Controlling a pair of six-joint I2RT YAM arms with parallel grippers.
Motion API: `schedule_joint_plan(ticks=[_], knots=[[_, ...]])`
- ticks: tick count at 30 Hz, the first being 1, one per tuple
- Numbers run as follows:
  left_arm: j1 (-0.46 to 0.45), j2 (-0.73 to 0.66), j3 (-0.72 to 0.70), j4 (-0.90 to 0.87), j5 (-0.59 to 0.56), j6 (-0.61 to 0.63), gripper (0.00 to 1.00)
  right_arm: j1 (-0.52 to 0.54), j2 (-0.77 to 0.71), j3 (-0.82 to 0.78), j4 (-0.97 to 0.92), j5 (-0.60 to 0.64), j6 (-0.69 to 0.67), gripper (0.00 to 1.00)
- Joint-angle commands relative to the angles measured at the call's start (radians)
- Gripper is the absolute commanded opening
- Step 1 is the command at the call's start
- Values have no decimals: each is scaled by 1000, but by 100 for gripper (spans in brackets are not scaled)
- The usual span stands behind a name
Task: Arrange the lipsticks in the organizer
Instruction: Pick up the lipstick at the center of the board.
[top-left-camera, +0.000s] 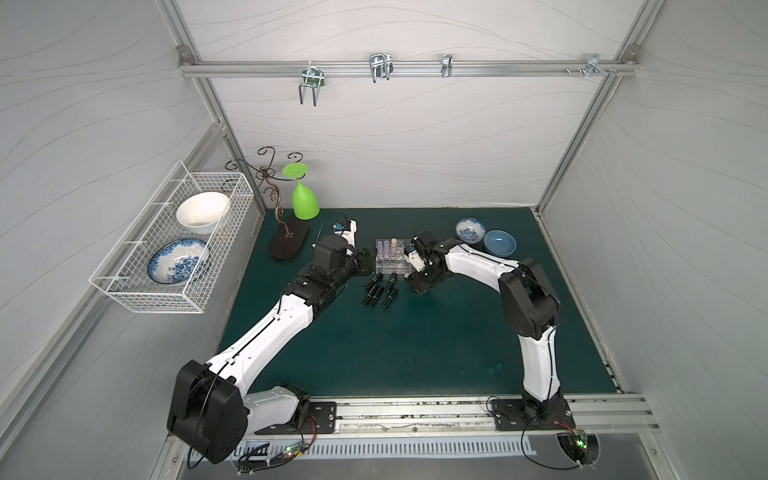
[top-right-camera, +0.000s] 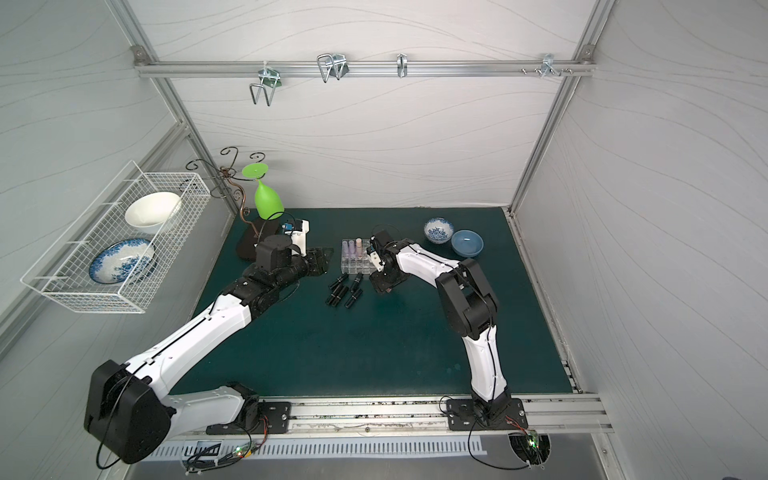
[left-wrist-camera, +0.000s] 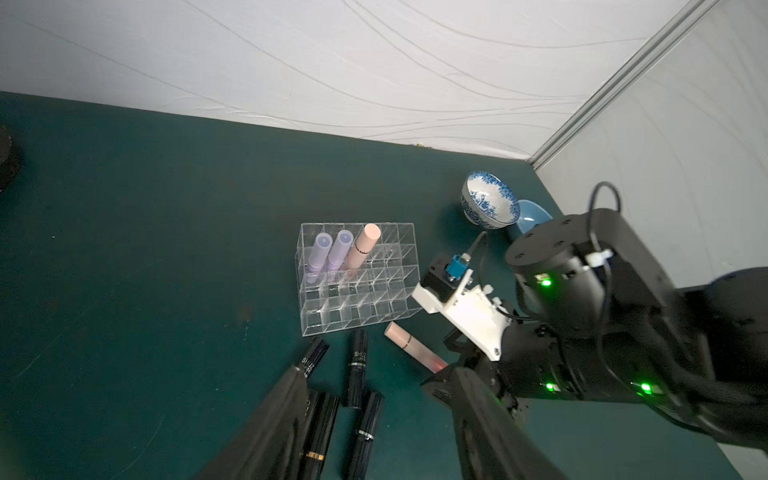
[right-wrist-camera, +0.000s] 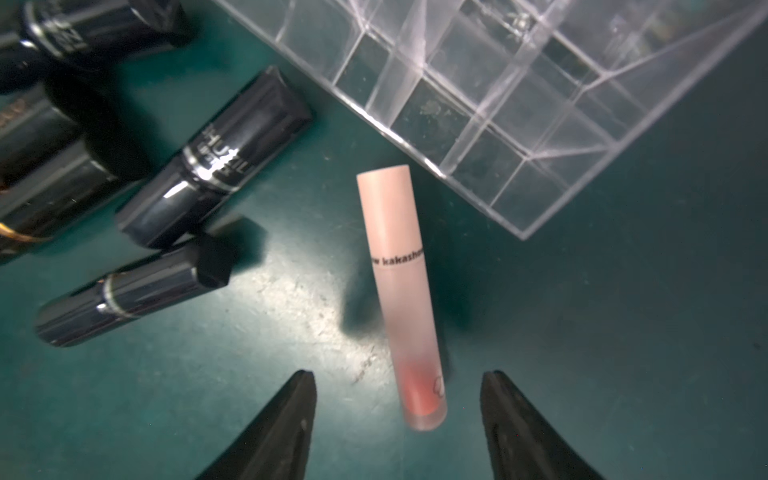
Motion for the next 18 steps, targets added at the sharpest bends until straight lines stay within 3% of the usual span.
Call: schedule_joint_plan(ticks=[1, 6, 13, 18], knots=[[14, -34, 10, 30, 34, -28, 60, -13, 36, 33, -49, -29, -5, 60], [30, -50, 11, 22, 60, -39, 59, -16, 77, 56, -82, -67, -7, 47], [46, -75, 12, -2, 92, -45, 58, -15, 42, 21, -89, -82, 2, 17], [61, -83, 43, -45, 138, -41, 58, -16, -72, -66, -71, -77, 24, 9]])
